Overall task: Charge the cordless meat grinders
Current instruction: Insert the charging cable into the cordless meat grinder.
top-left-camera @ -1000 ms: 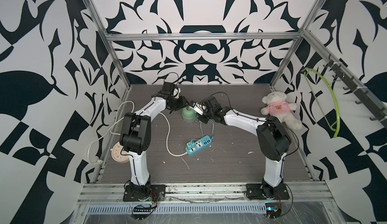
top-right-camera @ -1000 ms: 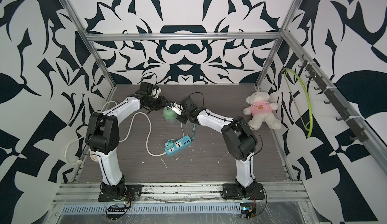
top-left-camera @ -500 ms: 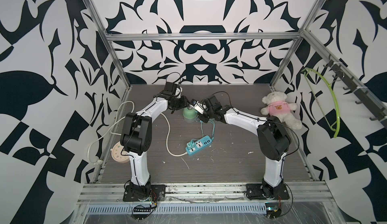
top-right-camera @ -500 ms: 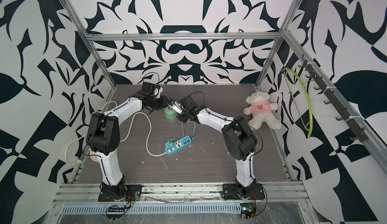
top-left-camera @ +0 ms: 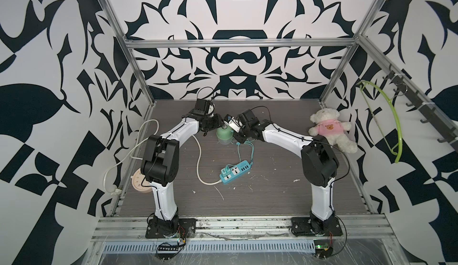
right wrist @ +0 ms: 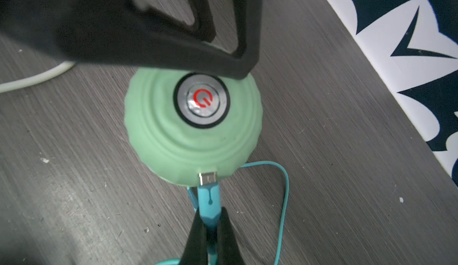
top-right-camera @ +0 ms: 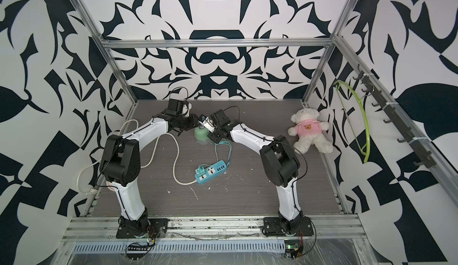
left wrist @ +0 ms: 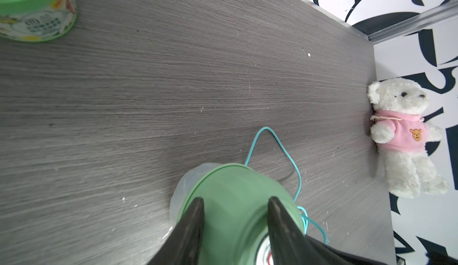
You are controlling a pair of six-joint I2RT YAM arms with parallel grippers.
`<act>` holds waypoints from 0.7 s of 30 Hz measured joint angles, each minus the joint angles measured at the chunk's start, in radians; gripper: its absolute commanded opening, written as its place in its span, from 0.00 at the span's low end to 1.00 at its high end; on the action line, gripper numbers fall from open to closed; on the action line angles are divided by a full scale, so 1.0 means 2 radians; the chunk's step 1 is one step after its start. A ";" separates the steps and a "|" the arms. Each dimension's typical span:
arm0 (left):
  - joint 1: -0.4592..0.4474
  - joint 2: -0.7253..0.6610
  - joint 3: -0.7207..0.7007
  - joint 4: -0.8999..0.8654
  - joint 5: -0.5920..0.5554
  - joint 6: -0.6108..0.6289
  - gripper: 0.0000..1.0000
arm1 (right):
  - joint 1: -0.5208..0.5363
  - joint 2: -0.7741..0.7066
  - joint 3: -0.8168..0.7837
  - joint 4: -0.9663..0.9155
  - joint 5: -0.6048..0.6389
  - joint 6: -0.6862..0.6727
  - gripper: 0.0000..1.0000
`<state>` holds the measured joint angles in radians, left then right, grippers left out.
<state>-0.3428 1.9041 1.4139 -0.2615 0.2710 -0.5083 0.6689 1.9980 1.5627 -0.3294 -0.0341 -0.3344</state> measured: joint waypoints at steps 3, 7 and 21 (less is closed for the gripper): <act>-0.005 -0.005 -0.005 0.002 -0.010 -0.003 0.45 | 0.000 0.002 0.008 -0.012 0.006 0.007 0.00; -0.010 -0.007 -0.005 0.002 -0.022 -0.001 0.45 | 0.000 0.002 0.009 -0.014 0.006 0.014 0.00; -0.010 -0.022 -0.032 0.025 -0.013 0.036 0.44 | -0.003 0.002 0.019 -0.037 -0.021 0.004 0.00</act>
<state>-0.3637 1.8610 1.3491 -0.2119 0.2447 -0.4362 0.6624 2.0022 1.6009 -0.4038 -0.0765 -0.3256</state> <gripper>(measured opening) 0.447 0.048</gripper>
